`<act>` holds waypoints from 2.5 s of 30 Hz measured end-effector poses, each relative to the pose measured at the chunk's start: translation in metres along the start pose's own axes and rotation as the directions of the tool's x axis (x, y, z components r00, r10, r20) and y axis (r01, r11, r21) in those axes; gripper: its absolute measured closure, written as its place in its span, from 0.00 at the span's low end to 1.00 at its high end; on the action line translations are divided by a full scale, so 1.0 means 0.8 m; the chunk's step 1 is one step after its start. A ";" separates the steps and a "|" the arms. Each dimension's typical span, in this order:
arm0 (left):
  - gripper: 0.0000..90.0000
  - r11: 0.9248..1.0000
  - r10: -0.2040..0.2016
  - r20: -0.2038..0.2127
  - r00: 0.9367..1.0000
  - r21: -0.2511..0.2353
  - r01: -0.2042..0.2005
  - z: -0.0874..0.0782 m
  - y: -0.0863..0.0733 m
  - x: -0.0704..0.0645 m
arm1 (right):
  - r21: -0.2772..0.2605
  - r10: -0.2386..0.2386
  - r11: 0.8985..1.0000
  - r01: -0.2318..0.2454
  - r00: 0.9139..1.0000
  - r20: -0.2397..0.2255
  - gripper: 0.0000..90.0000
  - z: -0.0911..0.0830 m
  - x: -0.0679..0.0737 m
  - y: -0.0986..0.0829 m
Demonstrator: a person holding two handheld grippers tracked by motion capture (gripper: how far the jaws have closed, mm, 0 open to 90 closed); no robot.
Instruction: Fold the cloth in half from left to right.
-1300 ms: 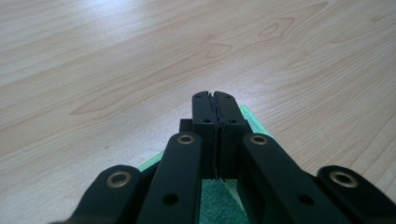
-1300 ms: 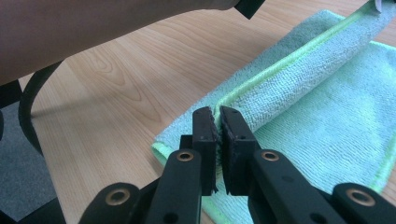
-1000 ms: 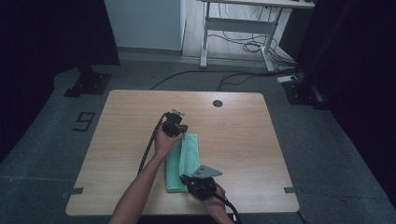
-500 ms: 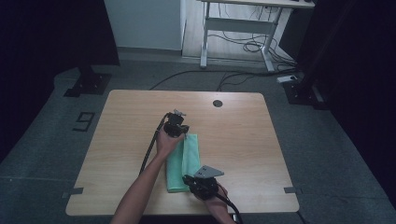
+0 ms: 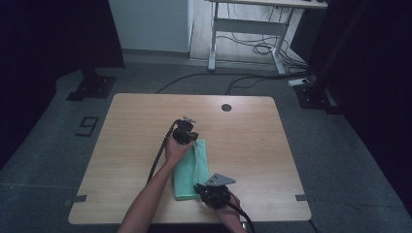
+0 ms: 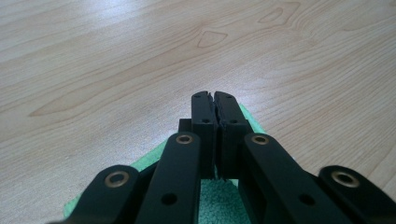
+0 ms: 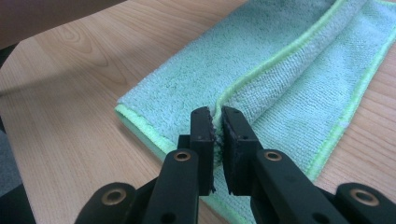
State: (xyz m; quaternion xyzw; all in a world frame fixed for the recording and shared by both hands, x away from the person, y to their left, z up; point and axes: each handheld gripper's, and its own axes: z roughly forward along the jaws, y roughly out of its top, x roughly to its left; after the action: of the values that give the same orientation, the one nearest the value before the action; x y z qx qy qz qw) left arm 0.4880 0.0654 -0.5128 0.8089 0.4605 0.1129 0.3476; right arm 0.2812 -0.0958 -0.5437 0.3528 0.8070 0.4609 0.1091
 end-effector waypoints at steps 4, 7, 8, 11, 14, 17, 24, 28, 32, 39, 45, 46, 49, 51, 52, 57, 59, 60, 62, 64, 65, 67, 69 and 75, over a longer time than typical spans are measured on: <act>0.97 1.000 -0.004 0.001 1.000 0.000 0.004 0.000 0.000 0.001 | -0.002 0.003 1.000 -0.003 1.000 0.000 0.92 0.000 0.000 0.000; 0.96 1.000 -0.003 0.001 1.000 0.002 0.003 0.002 -0.001 -0.001 | 0.004 0.005 1.000 -0.005 1.000 0.001 0.92 0.001 -0.001 0.000; 0.96 1.000 0.000 0.002 1.000 0.004 0.000 0.002 -0.001 -0.001 | 0.006 0.007 1.000 -0.007 1.000 0.001 0.92 0.001 -0.001 -0.001; 0.96 1.000 0.000 0.003 1.000 0.005 0.000 0.004 -0.002 -0.003 | 0.011 0.009 1.000 -0.009 1.000 0.001 0.91 0.001 -0.001 -0.002; 0.96 1.000 0.000 0.003 1.000 0.004 0.000 0.004 -0.002 -0.003 | 0.009 0.009 1.000 -0.009 1.000 0.002 0.91 0.000 -0.001 -0.002; 0.96 1.000 0.005 0.007 1.000 0.003 -0.005 0.003 -0.002 -0.004 | 0.002 0.008 1.000 -0.008 1.000 0.001 0.91 -0.003 0.000 -0.002; 0.96 1.000 0.025 0.014 1.000 0.002 -0.025 0.002 0.001 -0.014 | 0.001 0.012 1.000 -0.012 1.000 -0.002 0.92 -0.007 0.000 -0.004; 0.96 1.000 0.023 0.016 1.000 0.015 -0.023 0.008 -0.001 -0.014 | 0.009 0.007 1.000 -0.007 1.000 0.002 0.91 -0.007 0.000 -0.006; 0.96 1.000 0.017 0.016 1.000 0.024 -0.018 0.012 -0.004 -0.014 | 0.011 0.012 1.000 -0.012 1.000 -0.003 0.91 -0.008 -0.002 -0.007; 0.96 0.999 0.025 0.017 1.000 0.020 -0.025 0.011 -0.005 -0.015 | 0.005 0.006 1.000 -0.006 1.000 -0.014 0.92 -0.011 0.000 -0.007; 0.96 0.999 0.032 0.021 0.999 0.023 -0.032 0.009 -0.004 -0.017 | 0.017 0.003 1.000 -0.003 1.000 -0.015 0.92 -0.010 0.001 -0.008; 0.96 0.999 0.032 0.020 0.999 0.023 -0.032 0.009 -0.005 -0.017 | 0.026 0.003 1.000 -0.002 1.000 -0.016 0.92 -0.008 0.000 -0.010; 0.95 0.999 0.037 0.023 0.999 0.022 -0.037 0.010 -0.005 -0.020 | 0.035 0.005 0.999 -0.005 1.000 -0.017 0.91 -0.006 -0.002 -0.012; 0.95 0.999 0.037 0.028 0.999 0.025 -0.037 0.011 -0.005 -0.020 | 0.039 0.004 0.999 -0.004 1.000 -0.017 0.88 -0.006 -0.002 -0.012; 0.95 0.999 0.036 0.028 0.999 0.023 -0.036 0.011 -0.005 -0.021 | 0.043 0.001 0.999 0.000 1.000 -0.015 0.85 -0.007 -0.002 -0.012; 0.93 0.999 0.041 0.036 0.999 0.019 -0.041 0.011 -0.005 -0.023 | 0.049 -0.014 0.999 0.014 1.000 0.002 0.77 -0.010 0.001 -0.013; 0.91 0.999 0.038 0.042 0.998 0.018 -0.039 0.010 -0.004 -0.024 | 0.048 -0.013 0.999 0.013 1.000 0.012 0.75 -0.013 0.000 -0.013; 0.90 0.999 0.038 0.048 0.998 0.018 -0.039 0.009 -0.004 -0.024 | 0.045 -0.009 0.999 0.009 1.000 0.016 0.75 -0.014 -0.001 -0.013; 0.86 0.999 0.039 0.055 0.998 0.012 -0.039 0.008 -0.004 -0.025 | 0.043 -0.001 0.999 0.001 1.000 0.018 0.75 -0.017 -0.003 -0.013; 0.82 0.999 0.042 0.063 0.997 0.004 -0.043 0.004 -0.003 -0.026 | 0.048 0.002 0.999 -0.003 1.000 0.024 0.75 -0.019 -0.005 -0.014; 0.80 0.999 0.041 0.065 0.997 -0.001 -0.041 0.002 -0.002 -0.026 | 0.050 0.004 0.999 -0.006 1.000 0.027 0.75 -0.019 -0.006 -0.014; 0.78 0.999 0.044 0.080 0.996 -0.008 -0.044 0.000 -0.001 -0.027 | 0.057 0.009 0.998 -0.011 0.999 0.032 0.75 -0.020 -0.008 -0.016; 0.77 0.999 0.053 0.080 0.995 -0.012 -0.053 -0.004 -0.001 -0.029 | 0.058 0.014 0.998 -0.017 0.999 0.037 0.76 -0.021 -0.010 -0.018; 0.72 0.998 0.060 0.076 0.995 -0.021 -0.058 -0.014 -0.001 -0.029 | 0.072 0.018 0.997 -0.022 0.998 0.057 0.73 -0.024 -0.014 -0.019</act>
State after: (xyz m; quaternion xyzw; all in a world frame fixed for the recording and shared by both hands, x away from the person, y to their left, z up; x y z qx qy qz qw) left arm 0.4690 0.0519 -0.5018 0.8227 0.4216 0.0964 0.3690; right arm 0.2726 -0.1212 -0.5475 0.3776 0.8163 0.4220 0.1144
